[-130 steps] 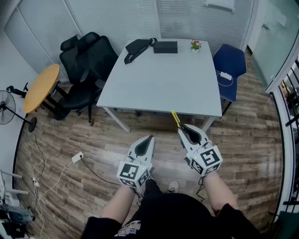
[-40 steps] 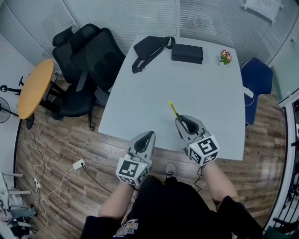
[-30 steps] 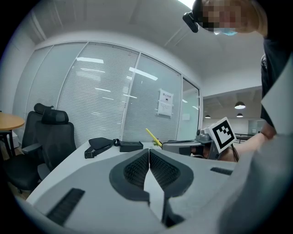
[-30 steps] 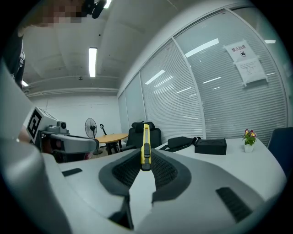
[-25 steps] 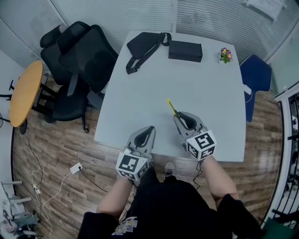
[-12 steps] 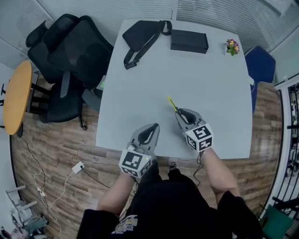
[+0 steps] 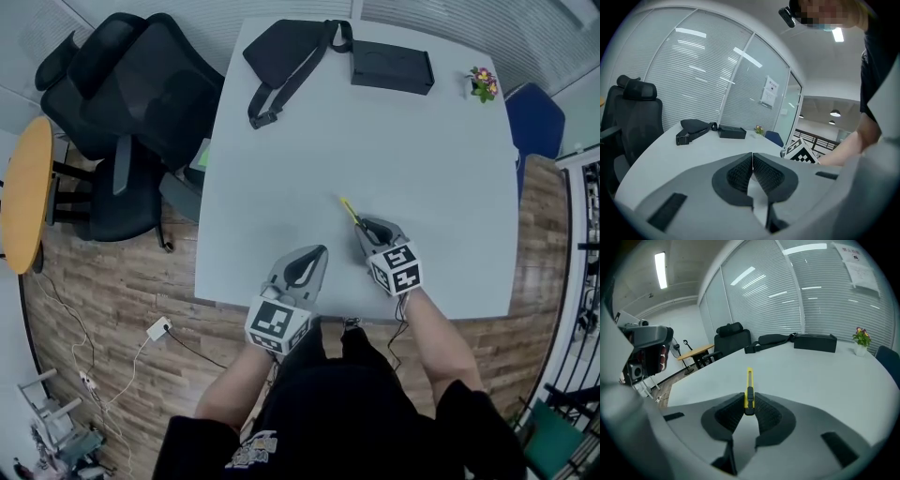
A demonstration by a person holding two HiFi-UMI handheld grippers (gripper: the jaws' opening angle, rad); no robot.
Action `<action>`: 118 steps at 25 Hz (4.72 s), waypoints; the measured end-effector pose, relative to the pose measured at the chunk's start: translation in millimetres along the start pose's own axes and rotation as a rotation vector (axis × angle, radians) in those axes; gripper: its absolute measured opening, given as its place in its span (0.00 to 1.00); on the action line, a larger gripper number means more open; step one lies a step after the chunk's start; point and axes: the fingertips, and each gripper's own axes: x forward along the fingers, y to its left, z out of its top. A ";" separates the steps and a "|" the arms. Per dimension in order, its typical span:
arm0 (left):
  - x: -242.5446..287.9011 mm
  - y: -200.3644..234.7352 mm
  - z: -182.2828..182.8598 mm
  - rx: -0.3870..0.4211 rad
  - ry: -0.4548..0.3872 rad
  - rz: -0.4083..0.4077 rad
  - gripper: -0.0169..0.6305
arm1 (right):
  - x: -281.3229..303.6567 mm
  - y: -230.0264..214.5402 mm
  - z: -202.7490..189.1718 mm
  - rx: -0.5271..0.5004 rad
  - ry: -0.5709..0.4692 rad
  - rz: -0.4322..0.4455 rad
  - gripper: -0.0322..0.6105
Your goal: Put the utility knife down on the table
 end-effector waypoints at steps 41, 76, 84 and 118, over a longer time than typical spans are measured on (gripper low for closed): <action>-5.5 -38.1 9.2 0.048 -0.016 0.045 0.04 | -45.6 -7.7 26.3 -0.002 -0.106 0.042 0.20; -253.2 -125.6 25.5 0.139 -0.260 0.181 0.04 | -299.1 212.0 77.4 -0.091 -0.622 0.101 0.05; -276.2 -152.6 1.1 0.141 -0.251 0.025 0.03 | -348.8 246.2 22.8 -0.059 -0.612 -0.091 0.05; -300.5 -218.3 -2.8 0.190 -0.251 -0.021 0.04 | -395.8 274.7 -8.1 -0.095 -0.624 -0.124 0.05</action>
